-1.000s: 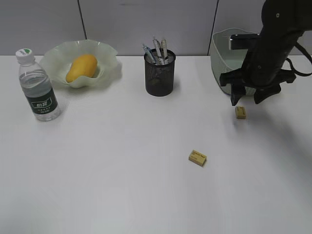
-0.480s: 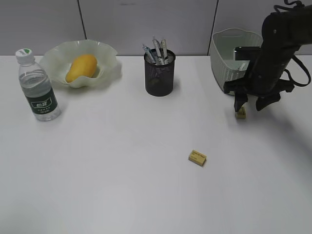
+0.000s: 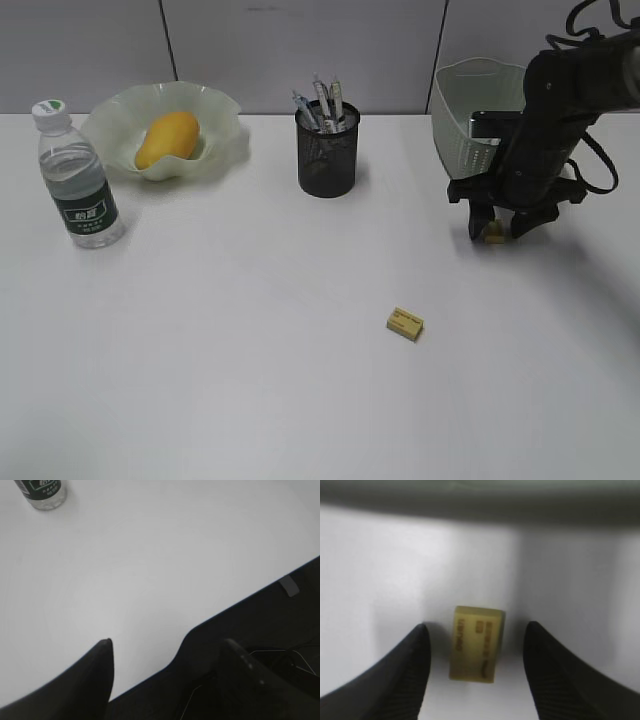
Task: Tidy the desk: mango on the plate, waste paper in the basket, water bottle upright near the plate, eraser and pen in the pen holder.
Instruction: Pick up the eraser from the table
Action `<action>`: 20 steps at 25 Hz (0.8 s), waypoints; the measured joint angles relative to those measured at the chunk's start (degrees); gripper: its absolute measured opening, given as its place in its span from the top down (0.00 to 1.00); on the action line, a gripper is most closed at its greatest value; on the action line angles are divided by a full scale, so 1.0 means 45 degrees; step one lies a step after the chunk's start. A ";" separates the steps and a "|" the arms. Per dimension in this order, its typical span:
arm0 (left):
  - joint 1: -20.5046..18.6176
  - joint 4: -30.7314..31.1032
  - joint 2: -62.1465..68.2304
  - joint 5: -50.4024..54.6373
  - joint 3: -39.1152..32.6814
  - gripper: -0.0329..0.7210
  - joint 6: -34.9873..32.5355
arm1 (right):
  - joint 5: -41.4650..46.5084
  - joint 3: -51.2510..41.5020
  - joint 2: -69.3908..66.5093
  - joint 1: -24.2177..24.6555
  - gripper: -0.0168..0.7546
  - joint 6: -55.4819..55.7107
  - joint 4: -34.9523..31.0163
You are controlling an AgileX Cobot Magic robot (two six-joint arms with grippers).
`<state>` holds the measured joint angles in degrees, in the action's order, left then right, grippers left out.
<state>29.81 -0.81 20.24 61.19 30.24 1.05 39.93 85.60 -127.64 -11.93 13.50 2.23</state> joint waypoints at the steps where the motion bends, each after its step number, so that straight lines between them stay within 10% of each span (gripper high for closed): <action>1: 0.0000 0.0000 0.0000 0.0000 0.0000 0.30 0.0000 | -0.0047 0.0000 -0.0014 0.0000 0.37 0.0000 0.0000; 11: 0.0000 0.0000 0.0000 0.0000 0.0000 0.30 0.0000 | -0.0203 0.0084 -0.0089 0.0000 0.69 -0.0010 -0.0040; 20: 0.0000 0.0000 0.0000 0.0000 0.0000 0.30 0.0000 | 0.0508 0.0090 0.0142 -0.0029 0.69 -0.0070 -0.0264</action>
<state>29.81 -0.81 20.24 61.19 30.24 1.05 42.21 86.00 -127.00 -12.06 13.19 1.04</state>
